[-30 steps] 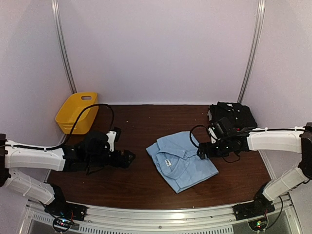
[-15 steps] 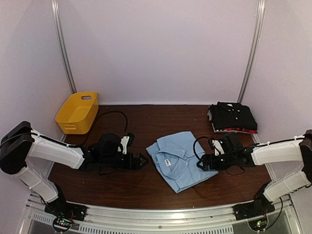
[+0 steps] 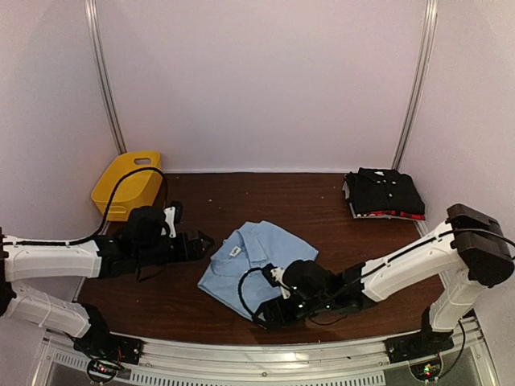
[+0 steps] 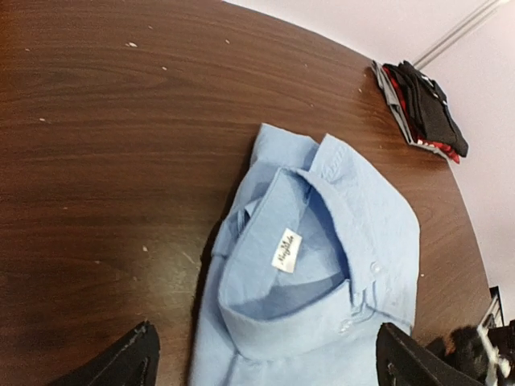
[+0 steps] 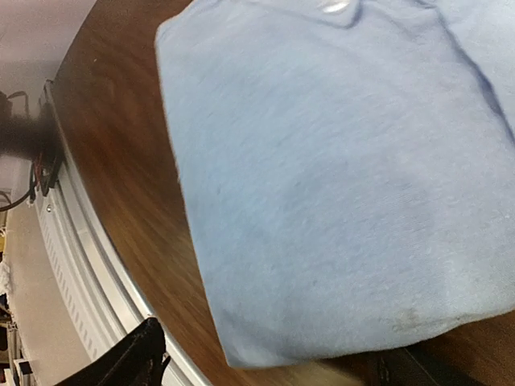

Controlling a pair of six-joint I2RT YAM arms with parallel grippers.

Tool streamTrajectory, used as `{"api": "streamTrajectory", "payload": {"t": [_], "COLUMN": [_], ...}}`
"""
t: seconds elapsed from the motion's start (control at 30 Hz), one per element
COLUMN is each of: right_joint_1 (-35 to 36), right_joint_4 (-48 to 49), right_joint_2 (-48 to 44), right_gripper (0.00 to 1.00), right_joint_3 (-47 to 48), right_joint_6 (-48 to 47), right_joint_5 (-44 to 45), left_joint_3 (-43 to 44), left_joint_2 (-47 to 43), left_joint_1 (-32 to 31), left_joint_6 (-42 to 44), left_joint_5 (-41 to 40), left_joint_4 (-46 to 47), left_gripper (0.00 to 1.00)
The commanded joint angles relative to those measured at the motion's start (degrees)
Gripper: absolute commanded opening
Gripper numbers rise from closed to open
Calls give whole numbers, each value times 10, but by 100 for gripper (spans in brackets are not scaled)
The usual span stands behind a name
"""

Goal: Fold and stack the long sleeve shirts
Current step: Move the square-folded shirt to the center of the board, then rotate the square-folded shirt at the center of the board.

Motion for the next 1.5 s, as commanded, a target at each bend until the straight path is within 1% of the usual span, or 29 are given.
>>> {"api": "streamTrajectory", "payload": {"t": [0.0, 0.1, 0.2, 0.33, 0.43, 0.5, 0.57, 0.63, 0.77, 0.93, 1.1, 1.17, 1.3, 1.47], "right_joint_1": [48, 38, 8, -52, -118, -161, -211, -246, -288, -297, -295, -290, -262, -205], "right_joint_4": [-28, -65, -121, -161, -175, -182, -182, -177, -153, -132, -84, -73, -35, -18], "right_joint_2": [105, 109, 73, 0, -26, -22, -2, 24, 71, 106, 94, 84, 70, 38], "right_gripper": [87, 88, 89, 91, 91, 91, 91, 91, 89, 84, 74, 73, 69, 68], "right_joint_3": [144, 177, 176, 160, 158, 164, 174, 186, 204, 207, 158, 135, 100, 63], "right_joint_6": [-37, -68, -92, -120, -146, -165, -186, -205, -226, -229, -202, -190, -166, -129], "right_joint_5": [12, 30, 49, 73, 68, 61, 51, 27, -31, -91, -130, -137, -138, -101], "left_joint_3": [-19, -38, -58, -94, -128, -139, -150, -160, -161, -147, -118, -101, -68, -34], "left_joint_2": [-70, -95, -105, -113, -111, -103, -89, -72, -31, 24, 94, 129, 177, 198], "left_joint_1": [10, 11, 11, 10, 10, 8, 5, 4, 2, 2, 3, 5, 18, 63], "left_joint_6": [0, -15, -30, -58, -82, -94, -104, -110, -109, -103, -84, -68, -42, -4], "left_joint_5": [-61, -48, -30, -2, 22, 40, 50, 62, 72, 76, 80, 77, 75, 78], "left_joint_4": [-89, -95, -93, -70, -23, -1, 23, 58, 107, 141, 167, 168, 162, 140], "left_gripper": [96, 96, 96, 96, 96, 95, 92, 88, 82, 76, 63, 58, 51, 49]}}
